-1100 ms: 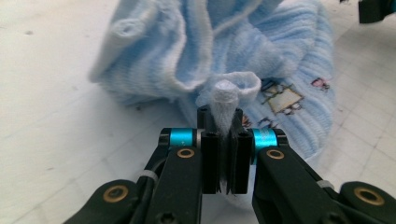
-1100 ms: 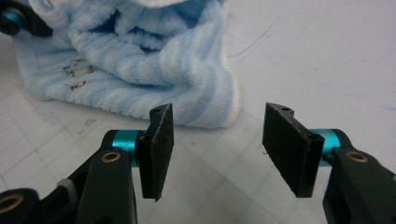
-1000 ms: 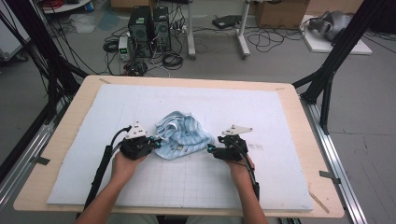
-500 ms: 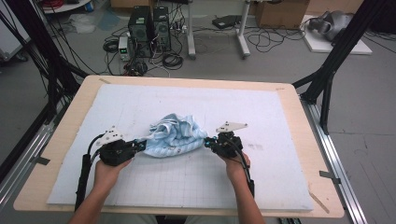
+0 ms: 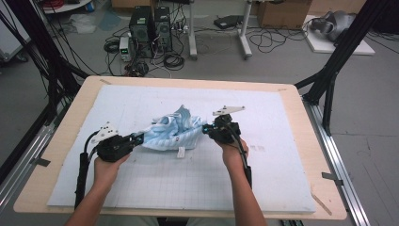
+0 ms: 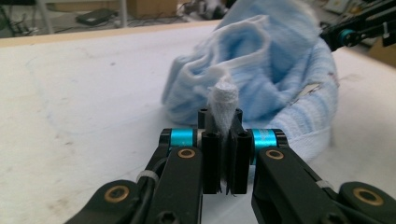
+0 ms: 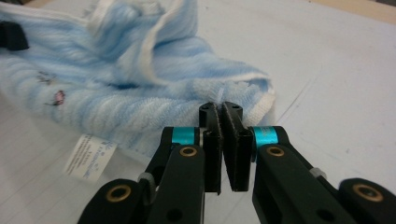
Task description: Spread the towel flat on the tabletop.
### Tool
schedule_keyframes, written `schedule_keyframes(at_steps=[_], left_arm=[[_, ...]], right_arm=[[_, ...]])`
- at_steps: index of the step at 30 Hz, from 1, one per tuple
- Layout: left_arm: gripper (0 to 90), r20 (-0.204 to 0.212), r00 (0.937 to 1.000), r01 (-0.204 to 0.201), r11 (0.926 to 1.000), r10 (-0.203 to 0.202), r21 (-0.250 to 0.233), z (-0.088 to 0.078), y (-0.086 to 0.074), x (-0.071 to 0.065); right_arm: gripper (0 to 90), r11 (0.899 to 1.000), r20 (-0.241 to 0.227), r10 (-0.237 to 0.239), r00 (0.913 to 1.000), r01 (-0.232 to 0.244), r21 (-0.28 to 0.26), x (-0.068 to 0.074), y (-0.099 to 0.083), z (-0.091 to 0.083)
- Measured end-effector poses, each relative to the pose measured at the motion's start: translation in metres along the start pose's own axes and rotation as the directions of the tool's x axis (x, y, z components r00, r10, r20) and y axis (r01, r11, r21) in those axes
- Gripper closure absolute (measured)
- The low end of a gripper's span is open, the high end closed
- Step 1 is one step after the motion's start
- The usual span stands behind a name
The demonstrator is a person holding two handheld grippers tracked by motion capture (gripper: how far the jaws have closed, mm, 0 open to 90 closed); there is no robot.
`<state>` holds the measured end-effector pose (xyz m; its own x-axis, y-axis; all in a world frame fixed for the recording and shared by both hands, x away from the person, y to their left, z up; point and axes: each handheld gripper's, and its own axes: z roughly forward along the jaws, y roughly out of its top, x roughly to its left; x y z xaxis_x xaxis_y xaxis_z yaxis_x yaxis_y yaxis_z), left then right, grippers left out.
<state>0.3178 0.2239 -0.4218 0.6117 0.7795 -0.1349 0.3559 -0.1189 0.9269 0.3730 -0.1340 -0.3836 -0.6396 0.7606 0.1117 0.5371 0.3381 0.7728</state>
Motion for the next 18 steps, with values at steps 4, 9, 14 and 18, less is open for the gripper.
schedule_keyframes(at_steps=[4, 9, 14, 18], left_arm=[[86.2, -0.039, 0.9992, -0.008, 0.9994, 0.010, 0.035, 0.008, -0.004, 0.005], [85.9, -0.056, 0.9974, -0.040, 0.9953, 0.046, 0.088, 0.014, -0.009, 0.006], [75.7, -0.076, 0.9967, -0.017, 0.9910, 0.027, 0.133, 0.016, -0.016, 0.008], [48.3, -0.101, 0.9949, 0.014, 0.9888, 0.001, 0.149, 0.009, -0.019, 0.010]], right_arm=[[86.6, 1.000, 0.049, -0.008, 0.9988, 0.007, 0.011, 0.001, 0.007, 0.027], [86.6, 0.998, 0.101, -0.046, 0.9938, 0.042, 0.045, 0.009, 0.008, 0.052], [81.3, 0.992, 0.110, -0.094, 0.9895, 0.083, 0.098, 0.017, 0.003, 0.064], [68.3, 0.997, 0.086, -0.072, 0.9937, 0.069, 0.044, 0.017, -0.002, 0.049]])
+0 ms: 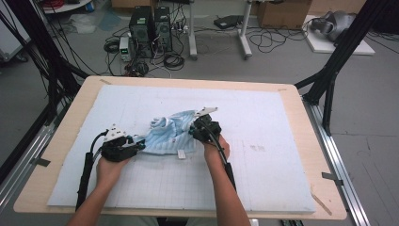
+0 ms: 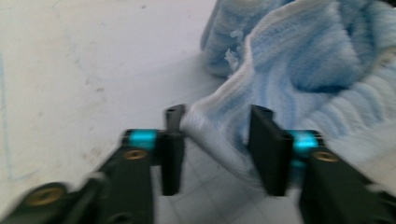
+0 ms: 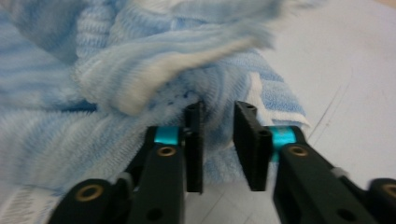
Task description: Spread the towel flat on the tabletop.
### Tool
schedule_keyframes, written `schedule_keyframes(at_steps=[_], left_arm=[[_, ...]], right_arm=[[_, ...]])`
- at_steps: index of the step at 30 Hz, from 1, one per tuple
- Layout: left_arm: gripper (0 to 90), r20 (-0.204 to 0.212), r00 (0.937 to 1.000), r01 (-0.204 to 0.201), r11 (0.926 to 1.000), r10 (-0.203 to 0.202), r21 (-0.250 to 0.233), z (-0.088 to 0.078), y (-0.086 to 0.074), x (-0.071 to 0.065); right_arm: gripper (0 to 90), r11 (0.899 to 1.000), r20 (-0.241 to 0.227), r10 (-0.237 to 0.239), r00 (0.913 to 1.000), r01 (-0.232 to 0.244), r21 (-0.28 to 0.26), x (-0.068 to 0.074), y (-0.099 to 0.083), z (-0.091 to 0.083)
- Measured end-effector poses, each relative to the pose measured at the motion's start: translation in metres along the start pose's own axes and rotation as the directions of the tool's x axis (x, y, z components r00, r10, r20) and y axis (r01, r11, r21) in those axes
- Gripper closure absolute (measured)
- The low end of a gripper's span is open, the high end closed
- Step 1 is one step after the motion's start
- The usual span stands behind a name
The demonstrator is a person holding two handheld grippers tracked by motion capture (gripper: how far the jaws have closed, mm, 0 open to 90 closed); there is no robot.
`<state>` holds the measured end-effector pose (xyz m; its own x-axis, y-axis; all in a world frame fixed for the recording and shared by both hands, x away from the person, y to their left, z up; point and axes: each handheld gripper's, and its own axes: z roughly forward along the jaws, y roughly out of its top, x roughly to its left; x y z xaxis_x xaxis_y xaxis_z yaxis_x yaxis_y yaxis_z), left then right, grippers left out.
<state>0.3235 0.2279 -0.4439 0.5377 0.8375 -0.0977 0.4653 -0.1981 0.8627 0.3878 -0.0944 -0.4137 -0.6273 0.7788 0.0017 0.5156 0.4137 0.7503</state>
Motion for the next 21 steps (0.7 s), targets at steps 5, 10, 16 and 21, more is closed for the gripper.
schedule_keyframes(at_steps=[5, 10, 16, 21], left_arm=[[39.4, 0.023, 0.9994, -0.024, 0.9990, 0.024, -0.037, -0.015, 0.003, -0.002], [39.4, 0.046, 0.9987, -0.019, 0.9988, 0.021, -0.044, -0.014, 0.003, 0.000], [41.1, 0.049, 0.9987, -0.018, 0.9998, 0.018, 0.010, 0.000, 0.000, 0.004], [48.7, 0.057, 0.9978, -0.038, 0.9955, 0.034, 0.087, 0.011, -0.001, 0.003]], right_arm=[[63.6, 0.996, -0.032, -0.014, 0.9994, 0.011, -0.086, -0.004, -0.011, -0.035], [62.6, 0.993, -0.027, -0.002, 0.9996, -0.001, -0.116, -0.008, -0.030, -0.056], [62.9, 0.989, -0.028, 0.010, 0.9996, -0.014, -0.150, -0.010, -0.046, -0.064], [62.0, 0.988, -0.035, 0.020, 0.9992, -0.025, -0.150, -0.011, -0.050, -0.063]])
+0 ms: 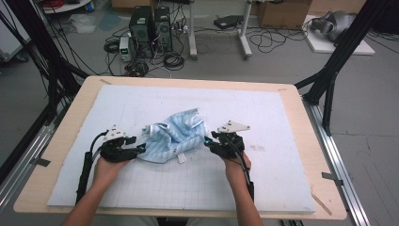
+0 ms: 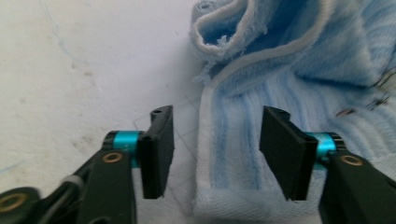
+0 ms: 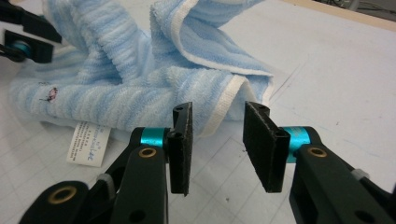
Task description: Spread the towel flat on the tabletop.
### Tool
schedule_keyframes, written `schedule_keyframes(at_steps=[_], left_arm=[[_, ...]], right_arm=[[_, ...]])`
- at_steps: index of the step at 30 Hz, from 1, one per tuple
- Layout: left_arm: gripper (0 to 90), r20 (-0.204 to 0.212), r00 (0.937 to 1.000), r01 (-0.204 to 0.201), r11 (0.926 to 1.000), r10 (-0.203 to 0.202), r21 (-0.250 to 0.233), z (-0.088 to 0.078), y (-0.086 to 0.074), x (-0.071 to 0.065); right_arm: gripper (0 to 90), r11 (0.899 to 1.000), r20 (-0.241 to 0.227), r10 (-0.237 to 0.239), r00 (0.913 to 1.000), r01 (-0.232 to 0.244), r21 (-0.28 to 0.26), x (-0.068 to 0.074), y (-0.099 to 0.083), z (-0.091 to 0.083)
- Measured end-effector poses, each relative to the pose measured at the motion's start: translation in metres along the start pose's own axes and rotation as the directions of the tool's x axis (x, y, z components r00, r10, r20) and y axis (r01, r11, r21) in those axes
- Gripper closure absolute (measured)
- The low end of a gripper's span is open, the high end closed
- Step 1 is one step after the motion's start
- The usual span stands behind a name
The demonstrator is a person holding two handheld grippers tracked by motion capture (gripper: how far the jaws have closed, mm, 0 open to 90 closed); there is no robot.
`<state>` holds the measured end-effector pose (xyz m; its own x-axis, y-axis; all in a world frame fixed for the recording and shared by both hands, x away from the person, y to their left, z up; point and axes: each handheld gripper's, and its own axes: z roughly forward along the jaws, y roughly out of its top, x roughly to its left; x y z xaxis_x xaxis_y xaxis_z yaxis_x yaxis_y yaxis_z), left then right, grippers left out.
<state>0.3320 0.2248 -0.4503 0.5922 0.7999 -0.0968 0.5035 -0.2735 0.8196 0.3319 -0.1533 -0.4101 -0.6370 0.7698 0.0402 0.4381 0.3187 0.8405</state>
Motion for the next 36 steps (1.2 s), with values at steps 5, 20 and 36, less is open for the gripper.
schedule_keyframes(at_steps=[5, 20, 36], left_arm=[[71.3, -0.013, 0.9987, -0.049, 0.9978, 0.050, 0.043, 0.005, 0.002, -0.004], [86.3, -0.024, 0.9986, -0.047, 0.9979, 0.048, 0.046, 0.003, 0.002, -0.006], [86.3, -0.008, 0.9992, -0.039, 0.9985, 0.039, 0.039, 0.002, 0.000, -0.006]], right_arm=[[61.4, 0.999, -0.037, -0.028, 0.9989, 0.027, -0.019, 0.003, -0.003, -0.005], [70.5, 0.984, -0.198, -0.111, 0.9739, 0.135, 0.112, 0.025, -0.023, 0.001], [82.9, 0.974, -0.124, -0.082, 0.9889, 0.106, 0.199, 0.031, -0.008, 0.052]])
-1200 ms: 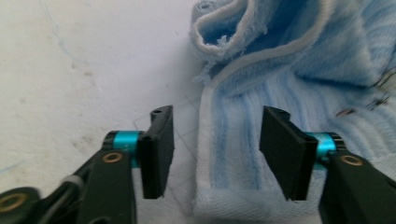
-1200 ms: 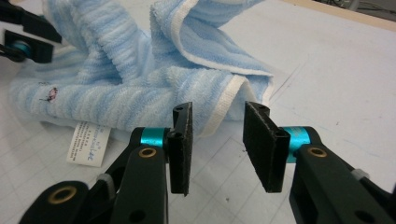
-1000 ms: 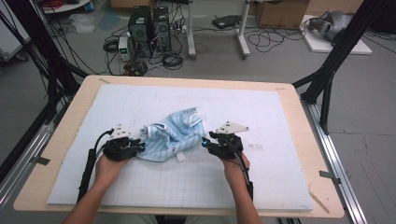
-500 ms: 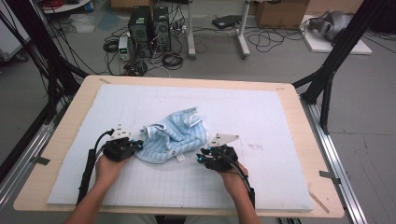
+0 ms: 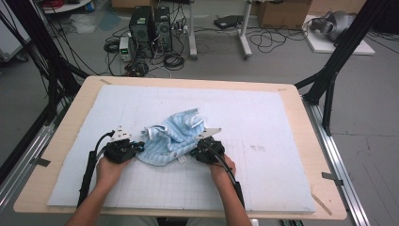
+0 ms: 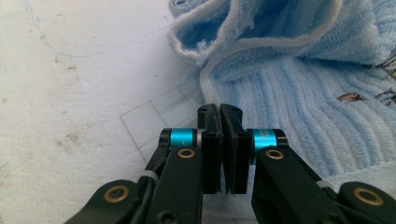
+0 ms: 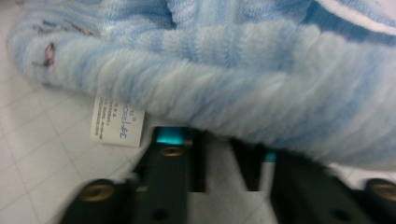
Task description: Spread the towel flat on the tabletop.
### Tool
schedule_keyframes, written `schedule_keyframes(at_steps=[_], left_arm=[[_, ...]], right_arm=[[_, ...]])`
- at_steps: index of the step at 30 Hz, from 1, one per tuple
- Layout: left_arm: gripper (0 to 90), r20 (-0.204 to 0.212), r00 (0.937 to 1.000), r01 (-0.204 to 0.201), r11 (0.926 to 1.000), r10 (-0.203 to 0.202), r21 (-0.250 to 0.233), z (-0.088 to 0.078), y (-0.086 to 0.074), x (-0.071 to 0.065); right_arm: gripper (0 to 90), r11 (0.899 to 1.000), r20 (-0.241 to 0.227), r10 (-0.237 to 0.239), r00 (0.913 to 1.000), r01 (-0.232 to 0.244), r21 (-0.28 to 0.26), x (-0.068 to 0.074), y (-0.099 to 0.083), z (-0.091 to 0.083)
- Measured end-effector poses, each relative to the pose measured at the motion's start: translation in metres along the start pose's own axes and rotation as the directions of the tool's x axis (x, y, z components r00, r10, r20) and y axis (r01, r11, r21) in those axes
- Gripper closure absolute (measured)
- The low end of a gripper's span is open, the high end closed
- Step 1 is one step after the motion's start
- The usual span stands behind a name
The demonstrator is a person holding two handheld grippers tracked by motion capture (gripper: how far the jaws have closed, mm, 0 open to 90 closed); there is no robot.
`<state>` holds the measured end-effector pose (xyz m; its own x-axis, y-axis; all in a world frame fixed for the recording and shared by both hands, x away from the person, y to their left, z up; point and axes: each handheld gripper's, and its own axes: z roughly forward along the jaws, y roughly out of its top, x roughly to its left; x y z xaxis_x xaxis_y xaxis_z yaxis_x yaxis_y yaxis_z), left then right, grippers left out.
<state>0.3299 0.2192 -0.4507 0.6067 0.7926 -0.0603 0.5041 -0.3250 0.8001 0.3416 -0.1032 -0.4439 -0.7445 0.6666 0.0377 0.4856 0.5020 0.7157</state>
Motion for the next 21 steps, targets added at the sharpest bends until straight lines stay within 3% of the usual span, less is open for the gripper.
schedule_keyframes(at_steps=[3, 9, 14, 17, 21], left_arm=[[86.3, 0.007, 1.0000, 0.001, 1.0000, -0.001, -0.002, -0.002, -0.001, 0.000], [86.3, 0.013, 0.9998, 0.012, 0.9999, -0.012, -0.012, -0.005, -0.003, 0.000], [86.4, 0.019, 0.9997, 0.013, 0.9998, -0.013, -0.018, -0.009, -0.003, 0.000], [86.3, 0.039, 0.9990, 0.023, 0.9990, -0.021, -0.037, -0.014, -0.003, 0.000], [86.4, 0.068, 0.9977, 0.005, 0.9988, -0.001, -0.050, -0.022, -0.004, -0.006]], right_arm=[[88.3, 1.000, -0.012, -0.004, 0.9999, 0.004, 0.001, -0.002, -0.001, -0.004], [88.5, 1.000, -0.030, 0.011, 0.9995, -0.012, -0.029, -0.003, -0.006, -0.015], [88.7, 1.000, -0.016, -0.007, 0.9999, 0.006, -0.029, 0.000, -0.006, -0.017], [88.7, 0.999, -0.012, 0.003, 0.9999, -0.003, -0.044, -0.001, -0.012, -0.028], [88.8, 0.997, -0.004, 0.028, 0.9996, -0.028, -0.071, -0.007, -0.027, -0.049]])
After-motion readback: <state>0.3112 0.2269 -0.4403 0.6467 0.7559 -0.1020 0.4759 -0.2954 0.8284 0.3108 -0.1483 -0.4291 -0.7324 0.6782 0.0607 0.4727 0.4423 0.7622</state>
